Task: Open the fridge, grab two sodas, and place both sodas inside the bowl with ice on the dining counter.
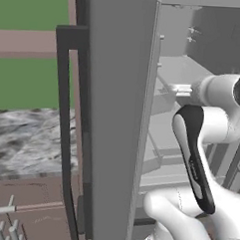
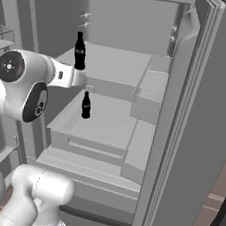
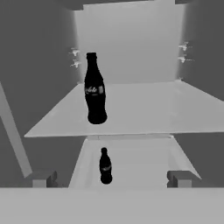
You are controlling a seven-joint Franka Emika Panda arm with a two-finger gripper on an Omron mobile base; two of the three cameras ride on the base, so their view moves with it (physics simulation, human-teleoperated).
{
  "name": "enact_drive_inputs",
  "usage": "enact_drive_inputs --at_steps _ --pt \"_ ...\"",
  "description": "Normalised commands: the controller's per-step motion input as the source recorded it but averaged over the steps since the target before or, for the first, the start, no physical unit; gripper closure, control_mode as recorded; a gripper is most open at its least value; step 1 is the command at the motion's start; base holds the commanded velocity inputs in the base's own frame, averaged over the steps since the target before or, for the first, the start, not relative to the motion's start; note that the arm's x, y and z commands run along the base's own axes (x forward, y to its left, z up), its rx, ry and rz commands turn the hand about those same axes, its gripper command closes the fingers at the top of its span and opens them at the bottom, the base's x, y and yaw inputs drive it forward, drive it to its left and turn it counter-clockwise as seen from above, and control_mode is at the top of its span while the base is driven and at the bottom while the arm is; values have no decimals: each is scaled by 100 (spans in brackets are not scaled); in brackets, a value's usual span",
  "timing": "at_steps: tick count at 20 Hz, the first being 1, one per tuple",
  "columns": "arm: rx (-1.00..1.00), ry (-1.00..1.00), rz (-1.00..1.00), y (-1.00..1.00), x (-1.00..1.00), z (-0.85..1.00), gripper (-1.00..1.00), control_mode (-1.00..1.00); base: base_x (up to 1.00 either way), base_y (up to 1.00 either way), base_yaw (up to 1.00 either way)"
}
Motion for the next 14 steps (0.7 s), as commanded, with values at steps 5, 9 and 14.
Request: enact_drive_inputs --at_steps 5,9,14 --pt "0 -25 7 2 1 39 -100 -100 0 0 0" --pt "-2 -13 0 7 5 38 -100 -100 0 0 0" --pt "-8 2 0 5 20 8 -100 -100 0 0 0"
